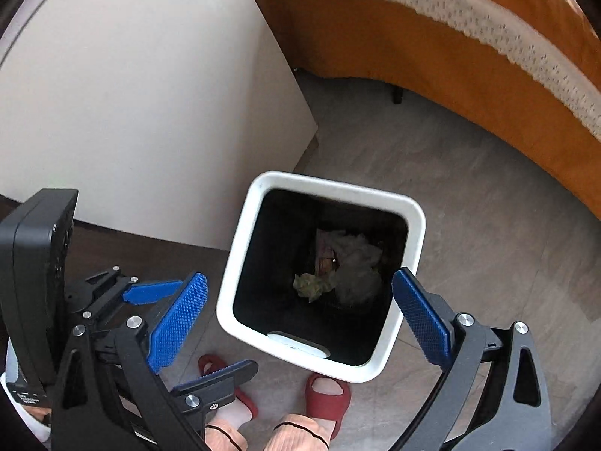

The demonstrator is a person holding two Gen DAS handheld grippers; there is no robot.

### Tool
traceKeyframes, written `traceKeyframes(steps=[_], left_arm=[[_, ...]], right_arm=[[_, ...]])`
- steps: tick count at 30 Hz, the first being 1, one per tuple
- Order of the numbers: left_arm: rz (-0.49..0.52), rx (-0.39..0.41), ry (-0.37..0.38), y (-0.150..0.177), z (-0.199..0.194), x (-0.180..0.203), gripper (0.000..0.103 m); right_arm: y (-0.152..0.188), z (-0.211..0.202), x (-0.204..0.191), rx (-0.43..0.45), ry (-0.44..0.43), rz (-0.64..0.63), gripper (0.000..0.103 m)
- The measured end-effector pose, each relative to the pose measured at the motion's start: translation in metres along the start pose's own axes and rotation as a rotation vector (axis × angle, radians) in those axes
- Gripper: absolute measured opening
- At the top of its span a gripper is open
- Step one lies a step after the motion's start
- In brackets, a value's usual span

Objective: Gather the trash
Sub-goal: 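Carry both plastic bags to the white bin and open both tools, then move both tools back over the desk above the remaining trash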

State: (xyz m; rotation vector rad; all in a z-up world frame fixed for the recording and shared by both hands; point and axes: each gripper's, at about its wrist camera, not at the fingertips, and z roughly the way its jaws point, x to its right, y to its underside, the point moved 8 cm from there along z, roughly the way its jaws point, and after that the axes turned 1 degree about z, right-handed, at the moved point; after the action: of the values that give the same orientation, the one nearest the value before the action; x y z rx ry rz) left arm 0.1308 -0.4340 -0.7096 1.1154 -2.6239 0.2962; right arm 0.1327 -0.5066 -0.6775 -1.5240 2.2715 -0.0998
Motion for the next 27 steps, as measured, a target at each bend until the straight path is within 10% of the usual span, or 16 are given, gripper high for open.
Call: traceKeyframes(steps=[27], left_arm=[[0.010,0.437,-0.068,-0.006,-0.321,0.087,0.098]], right_arm=[[-0.060,-0.326,-0.125,0.404,-0.005,-0.141,0.098]])
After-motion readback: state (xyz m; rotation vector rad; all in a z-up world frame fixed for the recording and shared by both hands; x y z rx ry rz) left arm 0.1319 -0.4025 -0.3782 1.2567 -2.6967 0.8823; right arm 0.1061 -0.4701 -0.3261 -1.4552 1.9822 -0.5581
